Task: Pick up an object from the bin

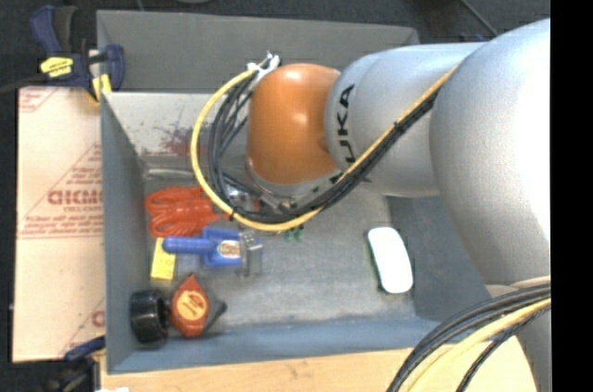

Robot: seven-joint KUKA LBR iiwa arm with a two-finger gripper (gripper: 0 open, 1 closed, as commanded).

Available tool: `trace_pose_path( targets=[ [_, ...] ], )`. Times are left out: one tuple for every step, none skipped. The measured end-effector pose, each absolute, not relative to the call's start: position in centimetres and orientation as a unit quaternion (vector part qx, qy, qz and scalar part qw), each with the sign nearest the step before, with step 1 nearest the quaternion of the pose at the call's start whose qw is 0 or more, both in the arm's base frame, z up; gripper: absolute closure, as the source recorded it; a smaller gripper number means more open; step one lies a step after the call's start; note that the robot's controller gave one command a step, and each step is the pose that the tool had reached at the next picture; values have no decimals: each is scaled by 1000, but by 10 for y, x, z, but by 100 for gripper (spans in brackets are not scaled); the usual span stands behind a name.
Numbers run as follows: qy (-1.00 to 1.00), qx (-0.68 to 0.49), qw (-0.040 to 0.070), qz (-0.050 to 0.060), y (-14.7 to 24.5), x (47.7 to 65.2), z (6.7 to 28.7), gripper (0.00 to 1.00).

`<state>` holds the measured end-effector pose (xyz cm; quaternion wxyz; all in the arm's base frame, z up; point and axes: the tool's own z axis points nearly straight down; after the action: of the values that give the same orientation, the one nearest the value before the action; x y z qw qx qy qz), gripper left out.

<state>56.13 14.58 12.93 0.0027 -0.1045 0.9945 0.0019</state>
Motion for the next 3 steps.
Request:
trace_pose_path(
  targets=[
    [1000,-7,2,1,132,561,75,0],
    [999,-45,6,0,136,562,59,100],
    [999,-51,4,0,136,560,59,100]
  ],
)
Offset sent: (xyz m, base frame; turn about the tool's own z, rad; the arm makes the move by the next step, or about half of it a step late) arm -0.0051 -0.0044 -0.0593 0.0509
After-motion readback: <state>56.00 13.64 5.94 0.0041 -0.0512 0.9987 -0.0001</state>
